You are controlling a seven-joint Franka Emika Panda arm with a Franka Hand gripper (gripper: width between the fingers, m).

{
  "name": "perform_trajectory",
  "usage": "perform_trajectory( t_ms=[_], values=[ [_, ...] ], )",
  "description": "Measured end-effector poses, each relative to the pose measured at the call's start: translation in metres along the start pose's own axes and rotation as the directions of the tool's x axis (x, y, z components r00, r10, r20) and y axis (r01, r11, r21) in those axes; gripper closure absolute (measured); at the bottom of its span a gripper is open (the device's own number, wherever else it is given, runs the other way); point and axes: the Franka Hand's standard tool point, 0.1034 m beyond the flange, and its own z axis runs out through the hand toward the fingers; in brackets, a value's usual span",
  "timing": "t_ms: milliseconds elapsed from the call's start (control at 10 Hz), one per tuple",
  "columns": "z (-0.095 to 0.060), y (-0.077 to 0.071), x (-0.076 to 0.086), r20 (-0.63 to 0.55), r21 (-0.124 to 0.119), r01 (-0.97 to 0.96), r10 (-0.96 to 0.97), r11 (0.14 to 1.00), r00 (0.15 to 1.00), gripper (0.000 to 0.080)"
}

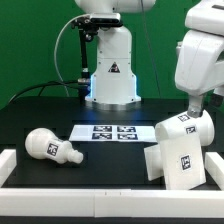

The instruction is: Assemble lamp

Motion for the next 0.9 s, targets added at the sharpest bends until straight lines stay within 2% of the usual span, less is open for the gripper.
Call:
perform_trajectory(
  t_ms=[200,300,500,600,900],
  values=[
    [0.000,0.000,0.000,-0.004,-0.002,0.002,-0.002,1.000,1.000,0.0100],
    [0.002,0.005,0.002,-0.063,-0.037,0.029,-0.031,0.999,0.998,0.0100],
    [0.004,0.010,-0.015,-0.127,-0.078,0.054,-0.064,0.995,0.990,0.0100],
    [0.005,0.014,-0.021,-0.165,-0.111,0.078,-0.095,0.991,0.982,0.0100],
    [0.002,0.017,-0.025,-0.172,-0.120,0.082,-0.102,0.989,0.980,0.0100]
  ],
)
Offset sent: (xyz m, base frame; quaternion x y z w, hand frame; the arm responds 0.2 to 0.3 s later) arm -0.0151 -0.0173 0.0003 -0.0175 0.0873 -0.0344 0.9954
